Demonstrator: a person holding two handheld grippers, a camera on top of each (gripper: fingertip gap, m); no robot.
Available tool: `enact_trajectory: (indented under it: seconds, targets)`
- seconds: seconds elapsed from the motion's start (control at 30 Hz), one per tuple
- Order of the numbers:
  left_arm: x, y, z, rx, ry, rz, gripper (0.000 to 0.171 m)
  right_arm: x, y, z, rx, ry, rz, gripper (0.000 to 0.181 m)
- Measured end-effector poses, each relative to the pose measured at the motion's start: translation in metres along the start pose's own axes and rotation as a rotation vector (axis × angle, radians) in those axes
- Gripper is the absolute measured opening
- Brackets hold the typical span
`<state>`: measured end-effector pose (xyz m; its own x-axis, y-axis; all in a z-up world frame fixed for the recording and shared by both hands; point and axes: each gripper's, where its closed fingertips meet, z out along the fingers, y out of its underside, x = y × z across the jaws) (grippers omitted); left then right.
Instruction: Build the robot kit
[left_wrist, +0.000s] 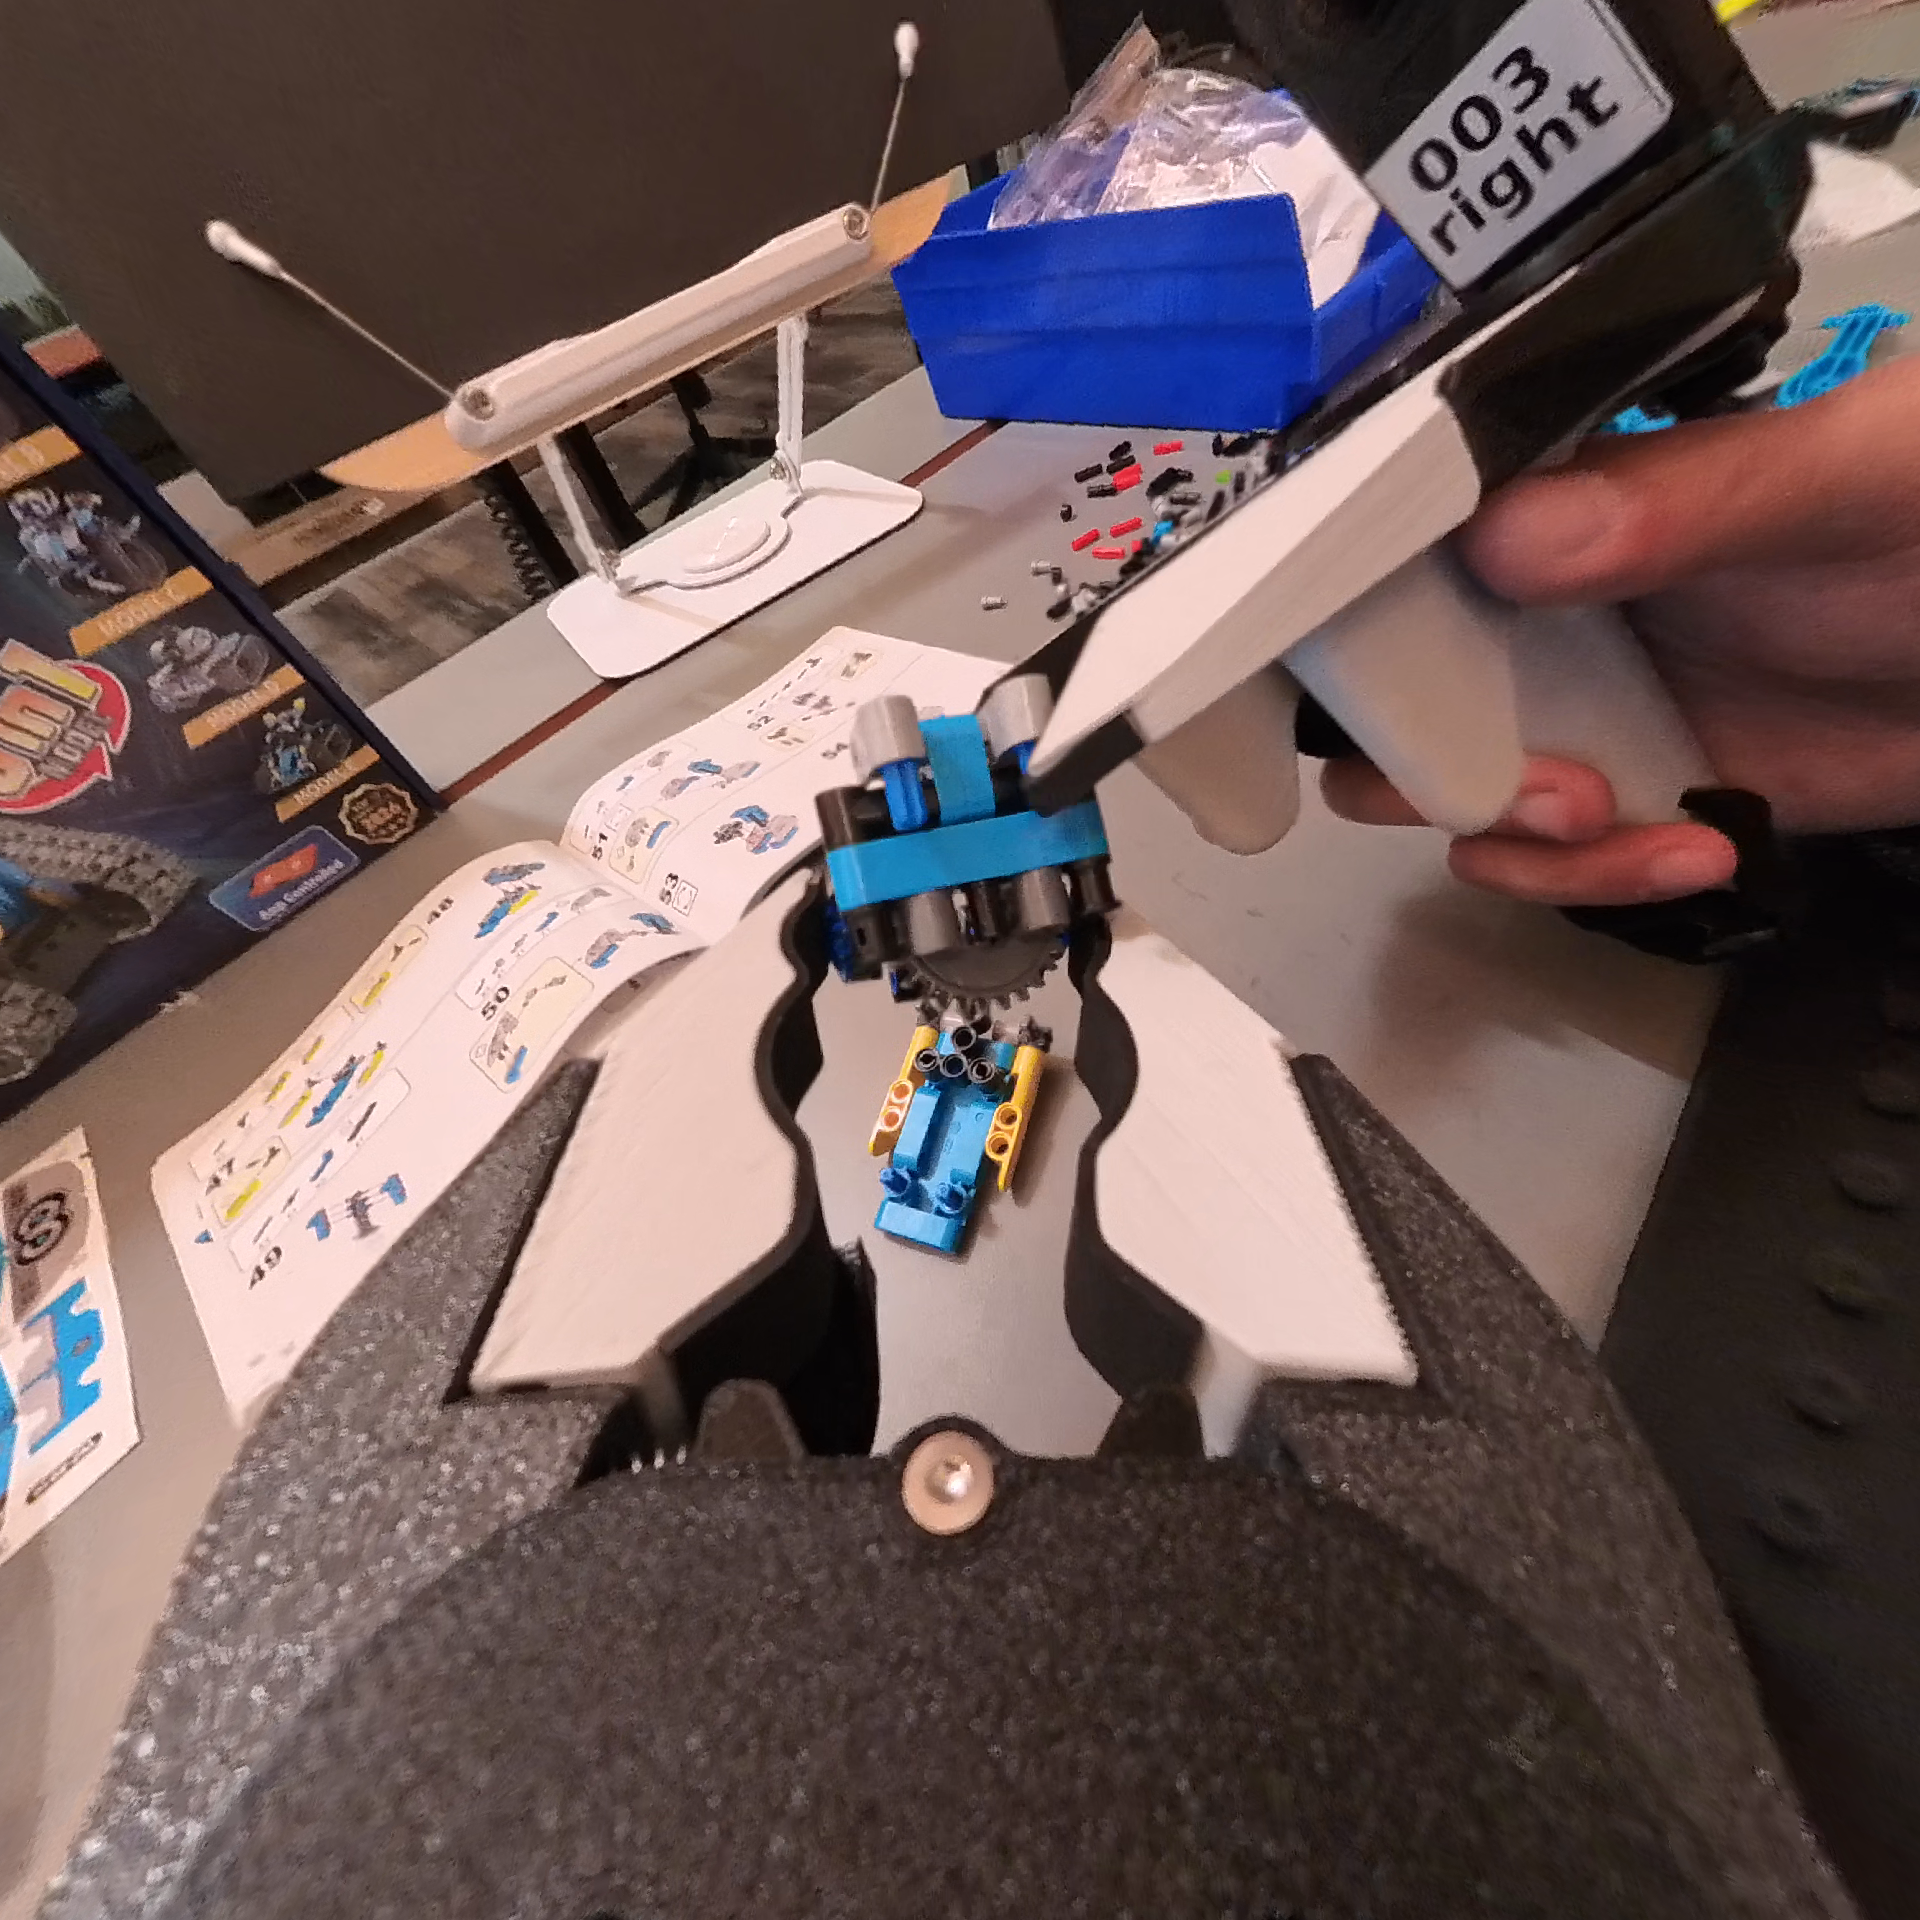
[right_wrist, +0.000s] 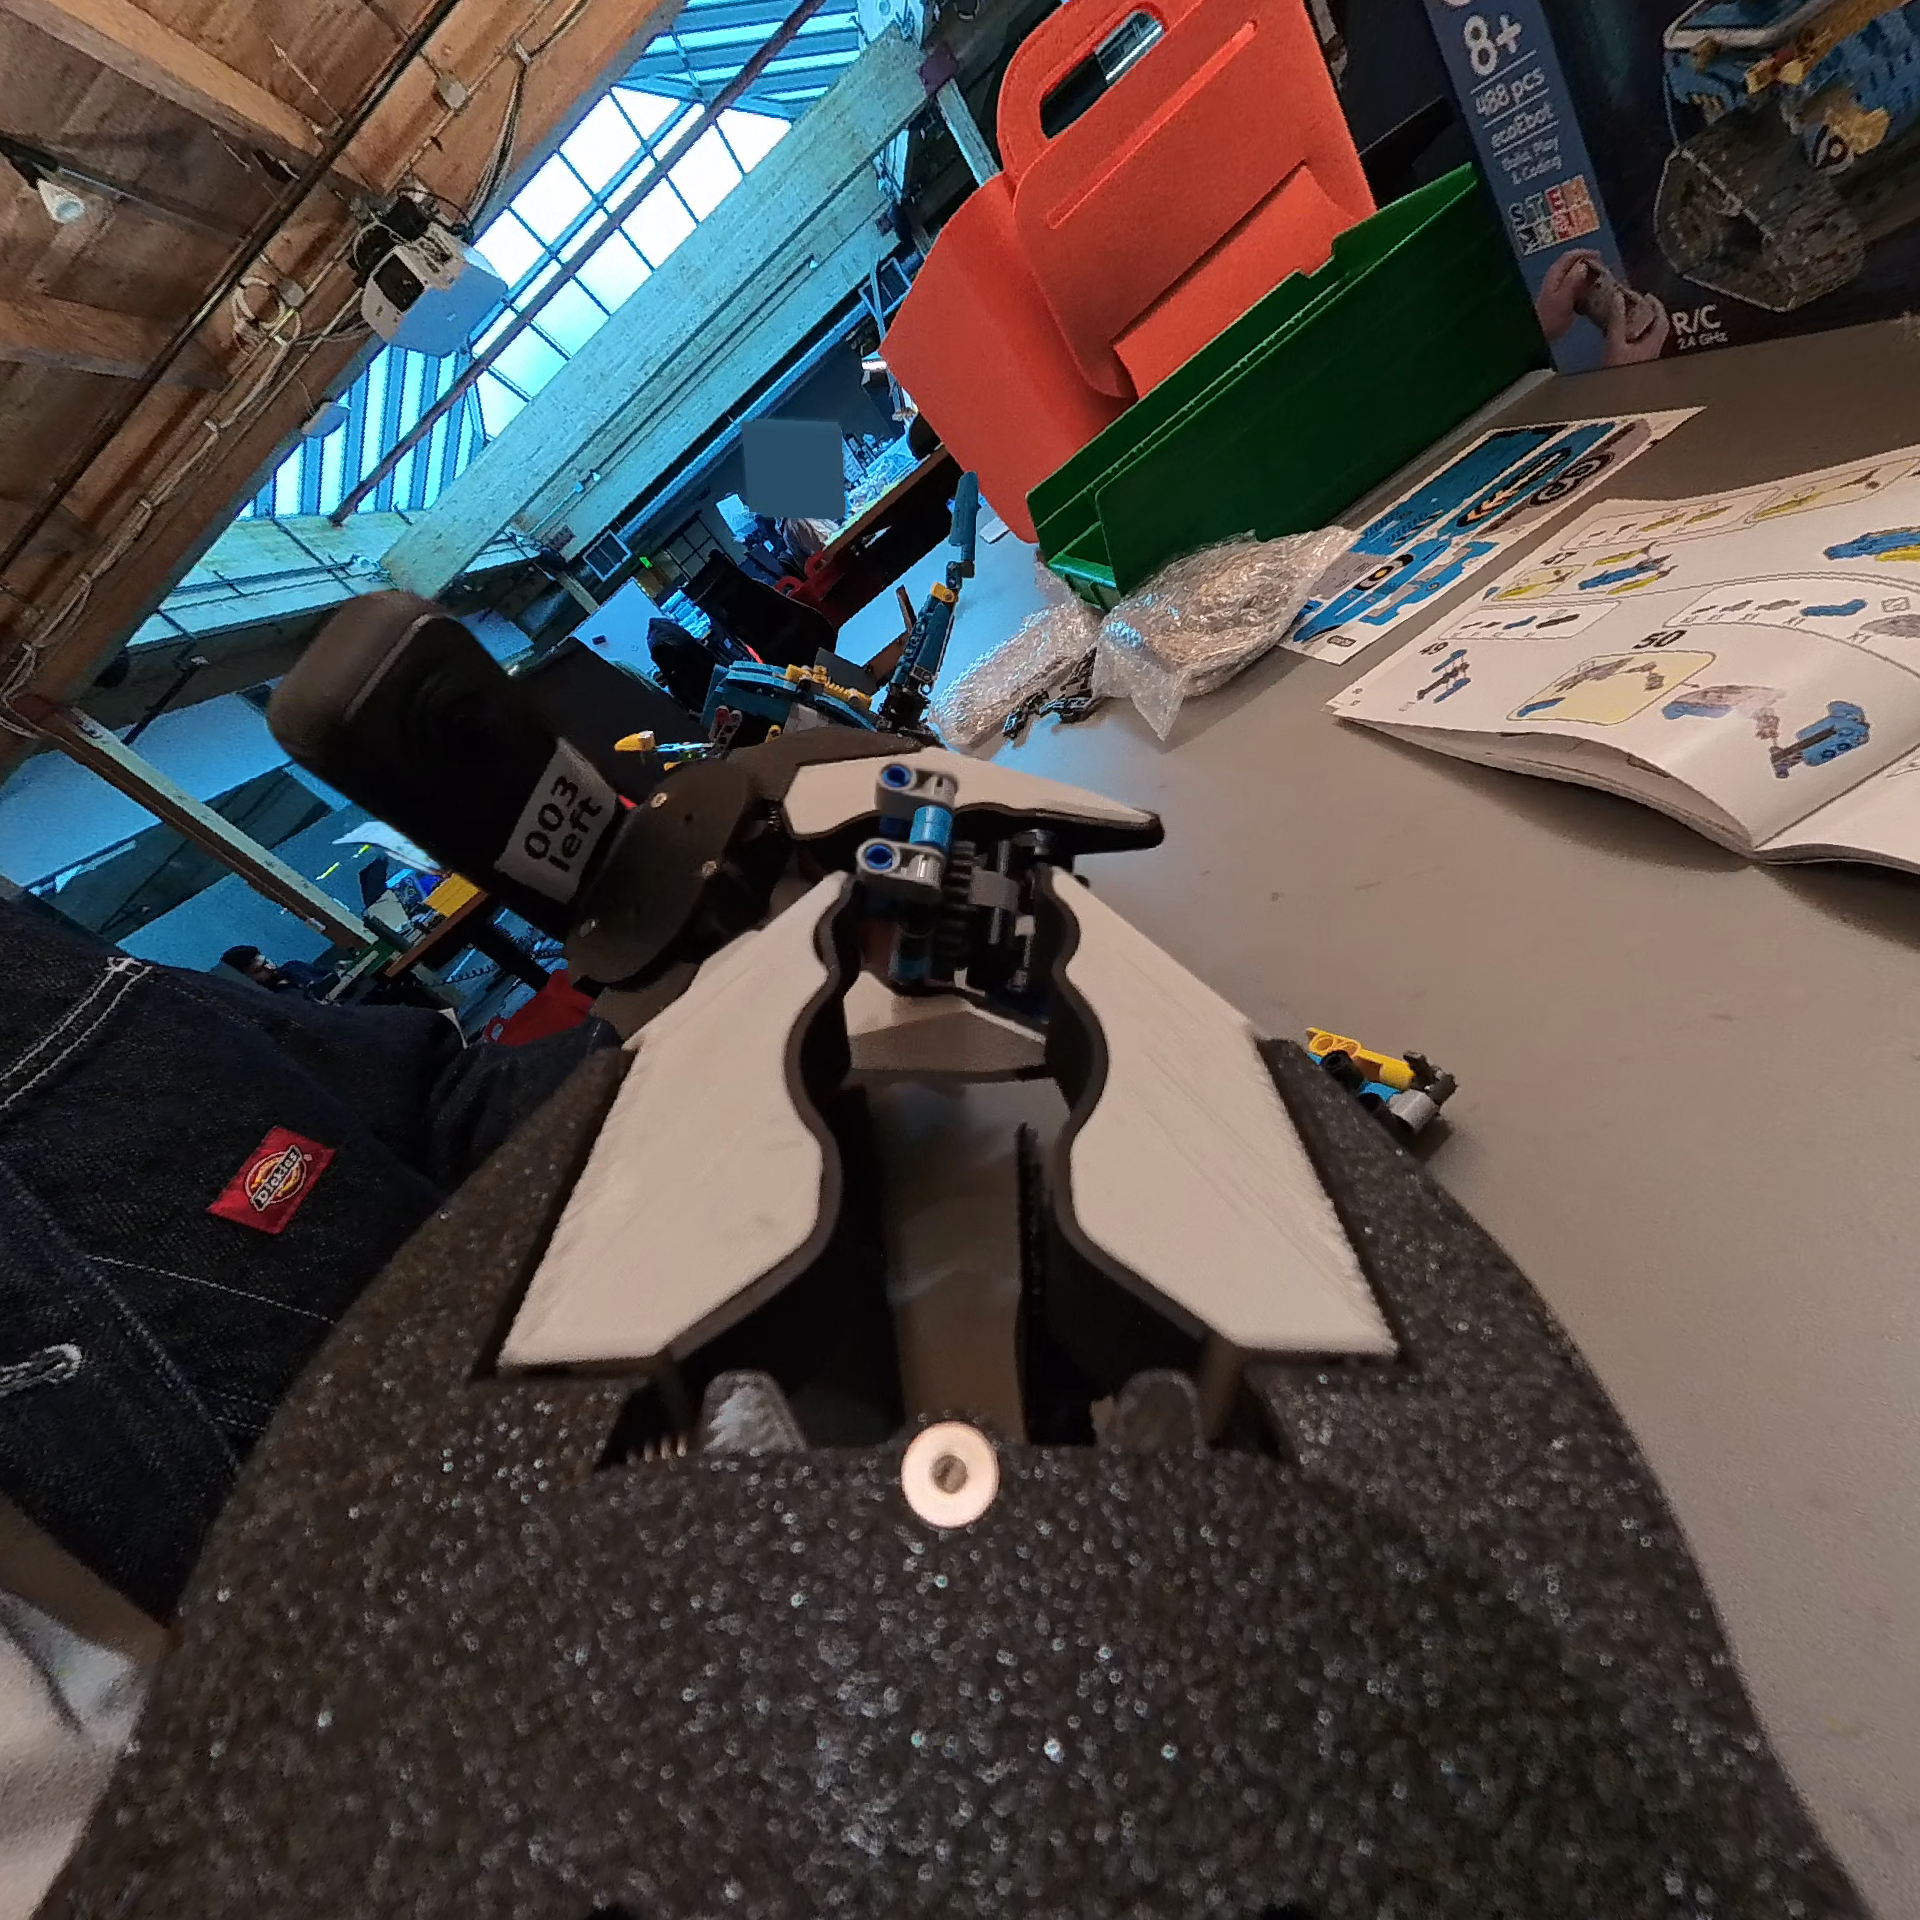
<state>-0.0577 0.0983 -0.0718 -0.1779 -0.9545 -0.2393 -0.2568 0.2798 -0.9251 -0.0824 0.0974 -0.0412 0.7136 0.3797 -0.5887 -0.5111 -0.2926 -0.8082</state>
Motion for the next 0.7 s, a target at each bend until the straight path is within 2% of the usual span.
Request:
enact_trajectory:
  seconds: [0.27, 0.53, 0.7]
  targets:
    - [-0.005, 0.012, 0.005, -0.077, -0.097, 0.162, 0.046, -0.002, 0.002, 0.0, -0.012, -0.011, -0.009, 0.025]
    - [-0.001, 0.015, 0.006, -0.096, -0.086, 0.146, 0.046, 0.002, 0.008, 0.001, -0.063, 0.018, -0.015, 0.015]
    - [0.0, 0.022, 0.008, -0.126, -0.046, 0.06, 0.048, 0.029, 0.007, -0.008, -0.049, 0.141, 0.054, 0.015]
